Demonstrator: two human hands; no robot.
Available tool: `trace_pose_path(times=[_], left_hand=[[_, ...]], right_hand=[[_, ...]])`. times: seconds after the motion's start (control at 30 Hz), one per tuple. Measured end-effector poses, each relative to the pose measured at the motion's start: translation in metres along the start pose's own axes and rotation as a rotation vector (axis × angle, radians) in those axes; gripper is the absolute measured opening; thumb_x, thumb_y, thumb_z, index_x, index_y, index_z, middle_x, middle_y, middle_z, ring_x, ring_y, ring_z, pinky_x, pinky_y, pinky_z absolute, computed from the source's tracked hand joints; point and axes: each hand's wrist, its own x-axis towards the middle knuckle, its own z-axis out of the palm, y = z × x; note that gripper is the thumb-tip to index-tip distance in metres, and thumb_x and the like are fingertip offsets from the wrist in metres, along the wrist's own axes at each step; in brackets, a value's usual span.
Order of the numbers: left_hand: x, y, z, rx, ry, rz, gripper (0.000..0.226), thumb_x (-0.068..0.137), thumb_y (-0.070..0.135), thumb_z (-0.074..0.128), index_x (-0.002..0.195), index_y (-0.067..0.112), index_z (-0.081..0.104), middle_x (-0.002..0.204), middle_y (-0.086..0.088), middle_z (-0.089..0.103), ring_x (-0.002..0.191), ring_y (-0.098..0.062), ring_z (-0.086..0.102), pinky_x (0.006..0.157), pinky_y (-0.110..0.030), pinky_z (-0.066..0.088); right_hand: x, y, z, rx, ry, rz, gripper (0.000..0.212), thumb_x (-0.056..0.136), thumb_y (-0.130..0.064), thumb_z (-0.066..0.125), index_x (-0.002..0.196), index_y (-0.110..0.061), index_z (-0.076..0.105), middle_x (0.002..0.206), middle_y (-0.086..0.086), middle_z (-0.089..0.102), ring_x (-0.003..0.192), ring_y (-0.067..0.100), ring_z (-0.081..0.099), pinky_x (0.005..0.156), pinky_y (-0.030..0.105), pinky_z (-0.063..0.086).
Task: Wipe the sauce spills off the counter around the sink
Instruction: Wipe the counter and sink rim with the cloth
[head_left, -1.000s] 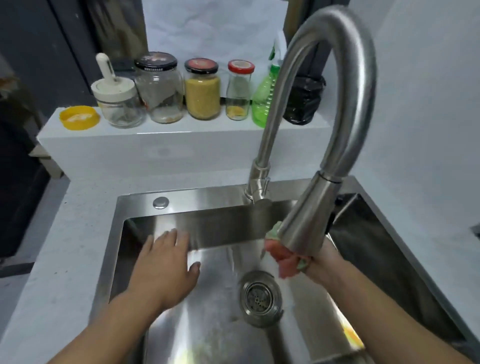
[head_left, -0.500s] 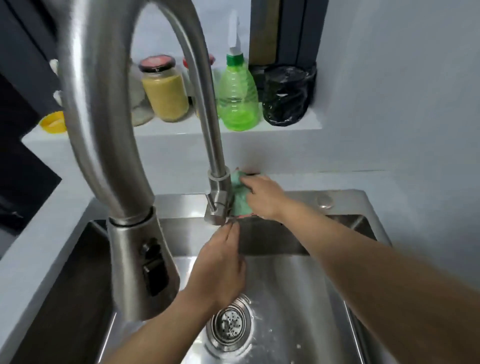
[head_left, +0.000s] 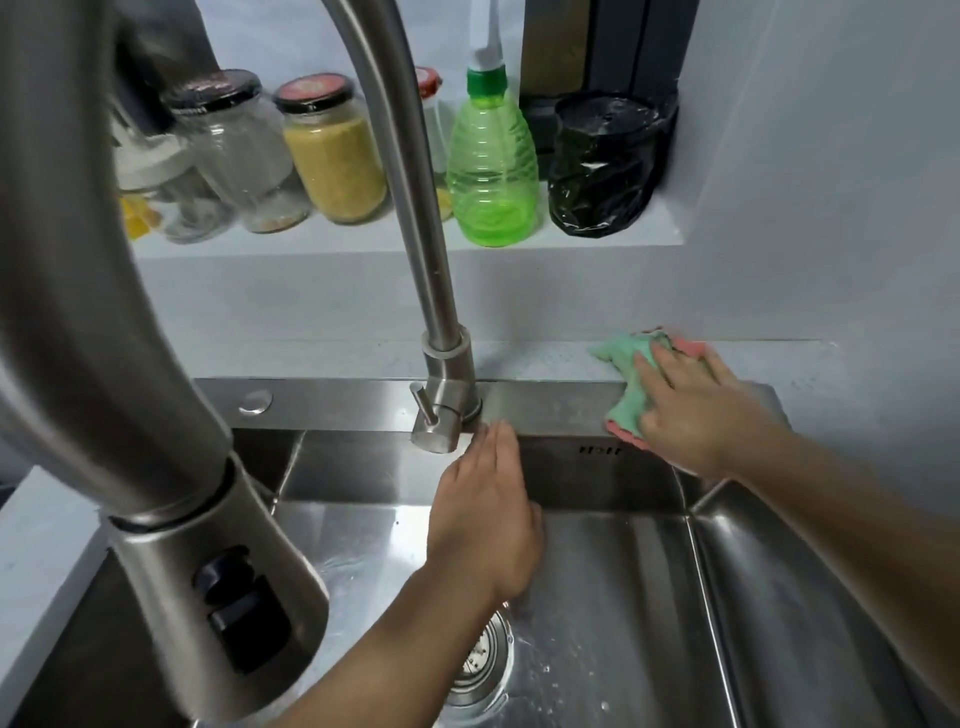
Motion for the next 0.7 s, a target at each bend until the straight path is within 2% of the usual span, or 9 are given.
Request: trace_pose_path(times=[0.07, 0.1, 0.2, 0.27, 0.37, 0.47, 0.57, 0.63, 0.7], left_hand=[[0.004, 0.001, -0.002, -0.069, 0.022, -0.062, 0.067, 0.089, 0.021, 0.044, 0.150, 0.011, 0.020, 0.150, -0.012, 0.044, 0.134, -0.030, 0.043, 0.109, -0.034, 0.031], [0.004, 0.003, -0.003, -0.092, 0.030, -0.081, 0.064, 0.088, 0.021, 0.045, 0.148, 0.011, 0.023, 0.143, -0.012, 0.051, 0.126, -0.032, 0.049, 0.103, -0.035, 0.034], [0.004, 0.005, -0.005, -0.123, 0.060, -0.093, 0.056, 0.087, 0.019, 0.045, 0.140, 0.012, 0.028, 0.128, -0.011, 0.059, 0.114, -0.033, 0.055, 0.090, -0.036, 0.037], [0.004, 0.005, -0.004, -0.127, 0.072, -0.097, 0.048, 0.086, 0.018, 0.045, 0.133, 0.013, 0.032, 0.122, -0.011, 0.062, 0.109, -0.033, 0.056, 0.082, -0.034, 0.034], [0.006, 0.005, -0.005, -0.097, 0.061, -0.096, 0.044, 0.087, 0.019, 0.045, 0.129, 0.014, 0.035, 0.120, -0.013, 0.063, 0.109, -0.034, 0.057, 0.084, -0.036, 0.038], [0.006, 0.009, -0.009, -0.066, 0.045, -0.096, 0.044, 0.088, 0.020, 0.045, 0.130, 0.015, 0.034, 0.121, -0.011, 0.061, 0.109, -0.032, 0.056, 0.090, -0.038, 0.040], [0.006, 0.018, -0.008, -0.010, 0.029, -0.098, 0.046, 0.090, 0.020, 0.044, 0.133, 0.012, 0.031, 0.136, -0.011, 0.052, 0.122, -0.029, 0.051, 0.097, -0.035, 0.037], [0.010, 0.024, -0.007, 0.006, 0.015, -0.118, 0.044, 0.091, 0.019, 0.042, 0.132, 0.009, 0.031, 0.140, -0.012, 0.049, 0.128, -0.029, 0.047, 0.100, -0.035, 0.036], [0.013, 0.028, -0.007, 0.004, 0.025, -0.134, 0.041, 0.091, 0.019, 0.042, 0.129, 0.008, 0.032, 0.135, -0.013, 0.054, 0.124, -0.030, 0.051, 0.095, -0.035, 0.037]], right_hand=[[0.023, -0.037, -0.009, 0.013, -0.037, -0.055, 0.090, 0.082, -0.061, 0.013, 0.159, -0.017, -0.001, 0.165, 0.025, 0.006, 0.153, 0.037, 0.002, 0.123, 0.052, 0.003], [0.031, -0.060, -0.008, 0.033, -0.013, -0.143, 0.088, 0.083, -0.057, 0.020, 0.159, -0.017, 0.001, 0.164, 0.026, 0.008, 0.153, 0.039, 0.003, 0.123, 0.051, 0.005], [0.040, -0.110, -0.006, 0.164, 0.061, -0.449, 0.067, 0.097, -0.033, 0.038, 0.159, -0.018, 0.015, 0.168, 0.009, 0.004, 0.155, 0.026, -0.001, 0.125, 0.040, -0.004], [0.040, -0.112, -0.012, 0.193, 0.080, -0.511, 0.062, 0.102, -0.027, 0.034, 0.160, -0.017, 0.012, 0.169, 0.004, -0.002, 0.155, 0.019, -0.007, 0.122, 0.032, -0.012], [0.030, -0.074, -0.008, 0.142, 0.027, -0.411, 0.063, 0.104, -0.038, 0.020, 0.160, -0.019, -0.004, 0.167, 0.004, -0.014, 0.154, 0.021, -0.014, 0.124, 0.037, -0.010], [-0.002, -0.008, 0.011, 0.125, 0.020, -0.104, 0.078, 0.094, -0.057, 0.000, 0.159, -0.014, -0.005, 0.167, 0.011, -0.013, 0.154, 0.025, -0.013, 0.125, 0.042, -0.007], [-0.014, 0.006, 0.015, 0.115, 0.006, 0.139, 0.071, 0.102, -0.052, 0.009, 0.159, -0.013, -0.004, 0.166, 0.016, -0.012, 0.154, 0.031, -0.011, 0.125, 0.045, -0.004], [-0.003, -0.031, 0.008, 0.157, 0.051, 0.071, 0.066, 0.104, -0.047, 0.016, 0.159, -0.017, -0.005, 0.166, 0.018, -0.013, 0.153, 0.035, -0.013, 0.124, 0.048, -0.007], [0.006, -0.076, 0.004, 0.166, 0.086, -0.177, 0.063, 0.105, -0.046, 0.022, 0.159, -0.024, -0.002, 0.167, 0.013, -0.013, 0.153, 0.032, -0.013, 0.123, 0.046, -0.010]])
